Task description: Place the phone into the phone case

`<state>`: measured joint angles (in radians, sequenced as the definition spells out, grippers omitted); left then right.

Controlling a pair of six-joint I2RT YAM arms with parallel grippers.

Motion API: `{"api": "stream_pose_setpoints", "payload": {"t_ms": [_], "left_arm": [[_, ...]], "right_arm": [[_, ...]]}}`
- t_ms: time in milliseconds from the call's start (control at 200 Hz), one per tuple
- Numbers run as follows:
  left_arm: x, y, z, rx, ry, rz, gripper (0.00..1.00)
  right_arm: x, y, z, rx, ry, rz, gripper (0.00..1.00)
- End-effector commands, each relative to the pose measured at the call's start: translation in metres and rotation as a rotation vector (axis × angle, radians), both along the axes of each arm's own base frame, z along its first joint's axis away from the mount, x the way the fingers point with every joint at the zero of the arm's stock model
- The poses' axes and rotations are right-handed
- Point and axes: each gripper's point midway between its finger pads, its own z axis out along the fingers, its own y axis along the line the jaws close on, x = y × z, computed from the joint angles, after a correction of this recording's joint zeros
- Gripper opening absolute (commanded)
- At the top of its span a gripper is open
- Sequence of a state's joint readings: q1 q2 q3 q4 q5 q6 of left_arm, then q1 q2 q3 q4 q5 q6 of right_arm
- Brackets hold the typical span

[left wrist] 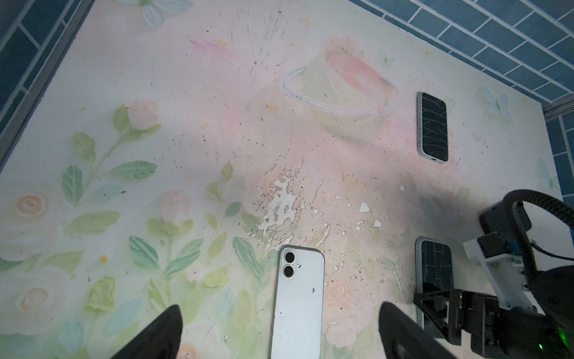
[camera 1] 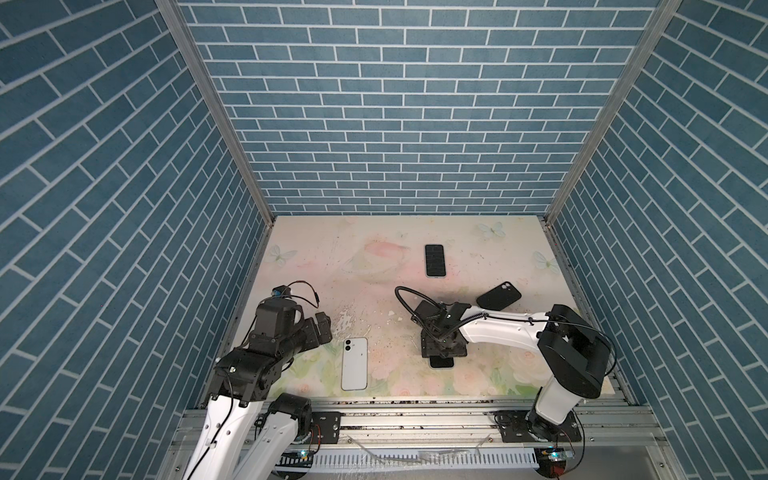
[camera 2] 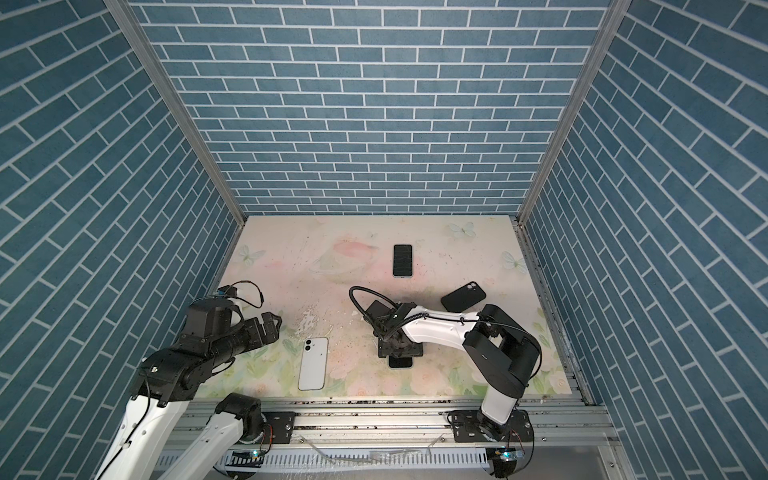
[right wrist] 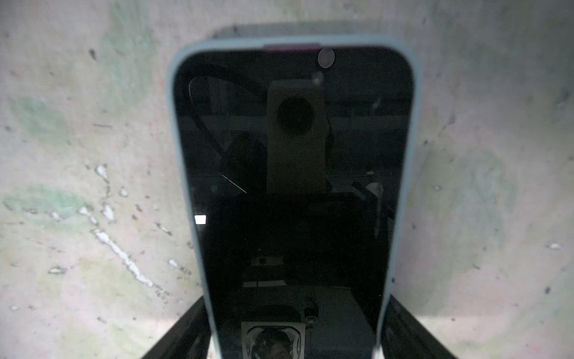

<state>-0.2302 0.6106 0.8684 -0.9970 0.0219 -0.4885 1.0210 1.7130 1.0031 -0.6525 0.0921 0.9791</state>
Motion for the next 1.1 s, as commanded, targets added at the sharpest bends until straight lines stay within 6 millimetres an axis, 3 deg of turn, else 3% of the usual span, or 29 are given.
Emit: {"api": "stream_pose_setpoints", "payload": {"t_ms": [0,105,415,755,1095], "left_arm": [[0.000,0.002,-0.002,0.004,-0.004,0.004,1.00],[0.000,0.002,-0.002,0.003,-0.004,0.003,1.00],[0.000,0.001,-0.002,0.000,-0.004,0.002,1.00],[0.001,0.001,-0.002,-0.006,-0.004,0.002,1.00],[0.003,0.005,-0.002,-0.013,-0.003,0.018,1.00]], "right_arm": [[-0.006,-0.009,0.000,-0.058,0.030,0.020,0.80],[0.000,0.006,0.010,-0.026,0.018,0.075,0.70],[0.035,0.022,0.030,-0.030,-0.031,0.111,0.70],[0.131,0.050,0.049,0.004,-0.077,0.096,0.73],[0.228,0.076,0.041,-0.025,-0.116,0.068,0.75]]}}
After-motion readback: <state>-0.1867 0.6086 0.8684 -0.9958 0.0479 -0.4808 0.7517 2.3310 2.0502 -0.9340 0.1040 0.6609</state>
